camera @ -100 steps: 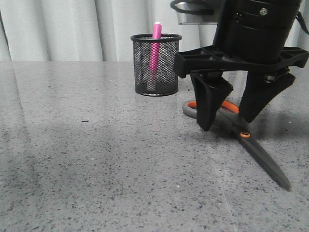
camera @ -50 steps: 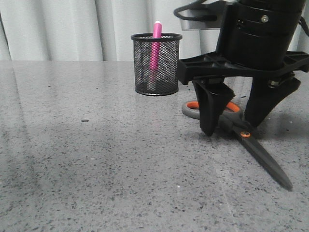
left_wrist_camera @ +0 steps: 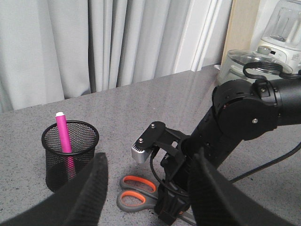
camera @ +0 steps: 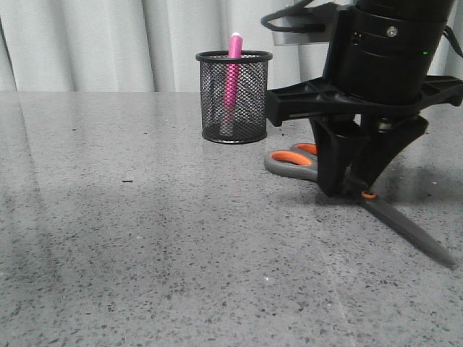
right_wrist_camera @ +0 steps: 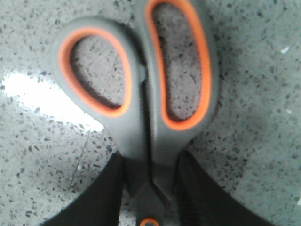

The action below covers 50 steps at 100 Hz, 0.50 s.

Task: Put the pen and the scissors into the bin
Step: 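Lower the right gripper onto the scissors blades and close it, then lift the scissors with the right gripper and lower them blades-first into the cup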

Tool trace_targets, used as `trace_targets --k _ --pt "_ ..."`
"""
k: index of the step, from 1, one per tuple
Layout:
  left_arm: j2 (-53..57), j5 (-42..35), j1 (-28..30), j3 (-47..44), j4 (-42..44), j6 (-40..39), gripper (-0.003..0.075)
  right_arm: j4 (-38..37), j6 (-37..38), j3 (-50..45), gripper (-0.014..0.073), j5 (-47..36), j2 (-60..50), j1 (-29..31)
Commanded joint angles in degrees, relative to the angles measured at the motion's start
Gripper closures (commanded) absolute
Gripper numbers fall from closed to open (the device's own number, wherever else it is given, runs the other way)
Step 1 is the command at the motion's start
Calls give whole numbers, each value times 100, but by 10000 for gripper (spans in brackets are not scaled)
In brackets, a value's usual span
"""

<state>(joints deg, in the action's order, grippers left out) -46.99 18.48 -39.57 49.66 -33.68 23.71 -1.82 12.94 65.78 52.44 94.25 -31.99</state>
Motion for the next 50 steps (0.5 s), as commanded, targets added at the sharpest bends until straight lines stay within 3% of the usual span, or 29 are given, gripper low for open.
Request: trace_targets --k 1,15,31,41,50 --pt "29 -311 -31 155 -76 -35 374 111 26 -146 666 -17 238 16" --pt "40 -161 -20 155 31 -35 374 -200 26 157 660 276 -138 16" --pt "77 -77 -20 155 98 -35 374 -254 26 1148 659 336 -1189 16" --pt "77 -176 -20 155 98 -35 374 -254 26 1892 659 -227 -1623 16" --pt "18 -346 -20 155 98 -35 374 -326 2 2215 660 -1418 -1763 16"
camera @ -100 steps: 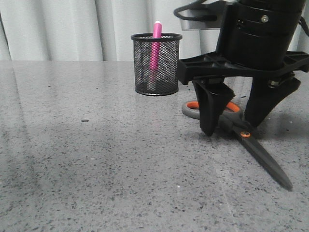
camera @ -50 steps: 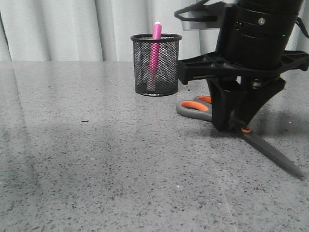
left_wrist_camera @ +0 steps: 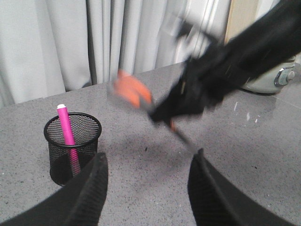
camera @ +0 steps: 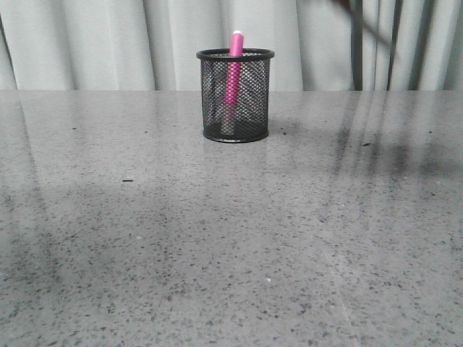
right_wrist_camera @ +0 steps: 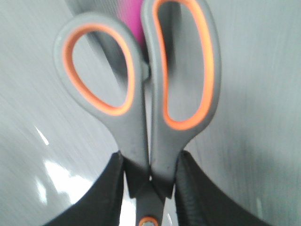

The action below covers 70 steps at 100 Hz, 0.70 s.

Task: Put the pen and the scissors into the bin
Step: 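Lift the scissors with the right gripper and lower them blades-first into the cup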

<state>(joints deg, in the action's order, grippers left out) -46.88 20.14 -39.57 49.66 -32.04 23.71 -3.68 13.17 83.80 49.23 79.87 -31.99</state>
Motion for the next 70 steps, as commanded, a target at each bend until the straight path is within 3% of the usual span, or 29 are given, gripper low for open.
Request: trace_targets --k 1,14,32,39,70 --pt "10 -524 -20 155 -66 -35 374 -157 -34 413 660 -1323 -319 16" --pt "-52 -653 -20 155 -66 -35 374 -706 -77 264 660 -3061 -124 28" --pt "-52 -476 -20 155 -66 -35 374 -718 -77 -556 663 -6079 447 156" --pt "-52 -412 -20 155 -66 -35 374 -718 -77 -792 663 -6869 745 230" --pt "-52 -125 -20 155 -66 -35 374 -727 -77 -1434 663 -7359 1522 437"
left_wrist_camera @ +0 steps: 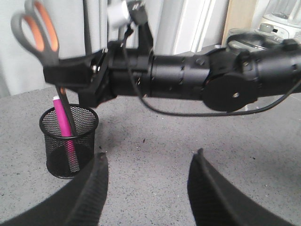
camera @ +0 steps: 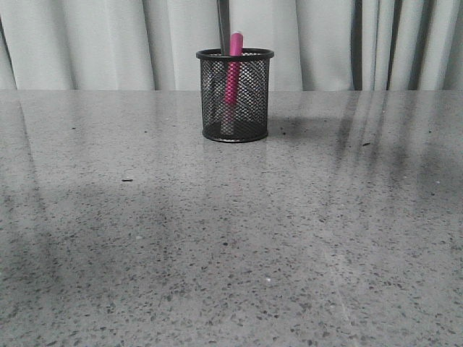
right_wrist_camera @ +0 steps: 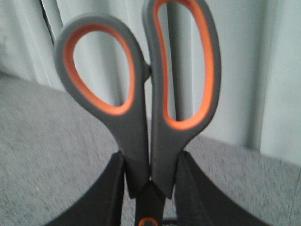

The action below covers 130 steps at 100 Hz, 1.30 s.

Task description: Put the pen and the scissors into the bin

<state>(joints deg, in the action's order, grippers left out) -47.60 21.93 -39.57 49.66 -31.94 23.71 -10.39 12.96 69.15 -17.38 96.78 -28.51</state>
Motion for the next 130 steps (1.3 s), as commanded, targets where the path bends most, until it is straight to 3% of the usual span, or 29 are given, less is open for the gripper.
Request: trace_targets --k 1,48,54,61,78,85,91,105,112,121,130 --pt "21 -293 -20 155 -75 -35 374 -56 -56 -1 663 -716 -152 92" --pt "21 -260 -20 142 -75 -35 374 116 -56 -662 656 -783 -104 137" --pt "21 -260 -20 142 -75 -35 374 116 -56 -662 625 -938 -127 137" --pt "21 -260 -20 142 -63 -35 374 116 -56 -662 529 -1257 -161 137" --pt "93 -472 19 142 175 -35 380 147 -56 -662 140 -1574 -436 137" --pt "231 -688 150 142 175 -35 421 152 -56 -662 48 -1493 -674 137" --pt "422 -818 326 142 175 -35 472 152 -56 -662 22 -1297 -953 137" --pt "912 -863 933 23 287 -35 564 152 -56 -662 74 -620 -1685 137" --pt "1199 -863 1286 -179 285 -35 610 128 -56 -675 258 -46 -2130 137" --pt "1630 -863 1744 -600 285 -35 682 -67 -56 -947 652 627 -2739 137" --pt "2097 -863 2160 -1220 274 -35 739 -357 -56 -1537 663 945 -3482 137"
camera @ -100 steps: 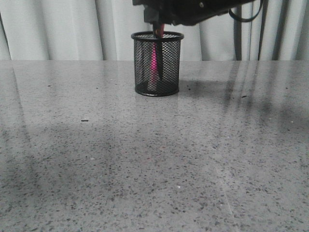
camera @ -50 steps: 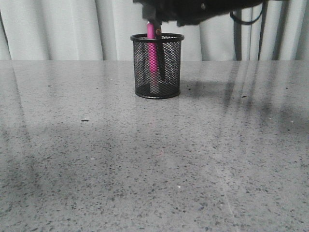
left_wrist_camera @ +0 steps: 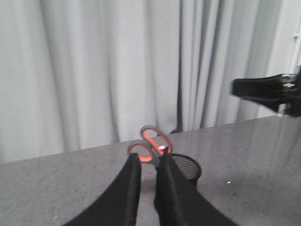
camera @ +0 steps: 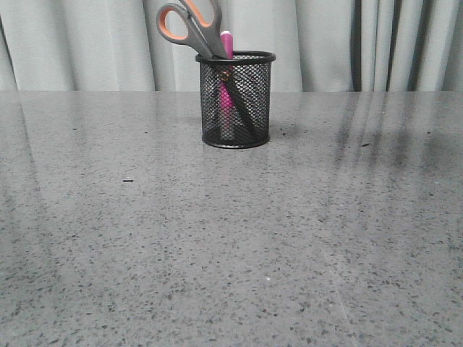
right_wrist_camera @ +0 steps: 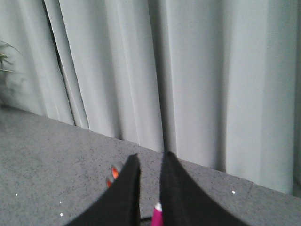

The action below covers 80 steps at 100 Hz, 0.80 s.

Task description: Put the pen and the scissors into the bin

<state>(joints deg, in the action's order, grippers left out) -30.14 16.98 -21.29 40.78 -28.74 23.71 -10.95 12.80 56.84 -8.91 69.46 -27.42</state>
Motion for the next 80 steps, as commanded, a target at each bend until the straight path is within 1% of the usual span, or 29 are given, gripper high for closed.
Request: trace_targets --k 1,10,15,28,37,55,80 --pt "386 -369 360 -434 -60 -35 739 -385 -40 -361 663 117 -870 28" --pt "831 -369 660 -1058 -259 -35 740 -963 -40 -1113 663 430 -1659 28" --pt "1034 -369 759 -1345 -364 -35 740 -1162 -40 -1514 663 646 -2063 28" --pt "1317 -369 834 -1869 -446 -35 740 -1220 -40 -2428 663 1245 -2949 28" --pt "1331 -369 834 -2068 -456 -35 740 -1220 -40 -2878 663 1403 -3510 28" --pt "1331 -358 834 -2195 -456 -35 740 -1220 -40 -3323 663 1403 -4256 28" --pt "1331 -358 834 -2195 -468 -35 740 -1220 -40 -3378 663 1403 -4353 28"
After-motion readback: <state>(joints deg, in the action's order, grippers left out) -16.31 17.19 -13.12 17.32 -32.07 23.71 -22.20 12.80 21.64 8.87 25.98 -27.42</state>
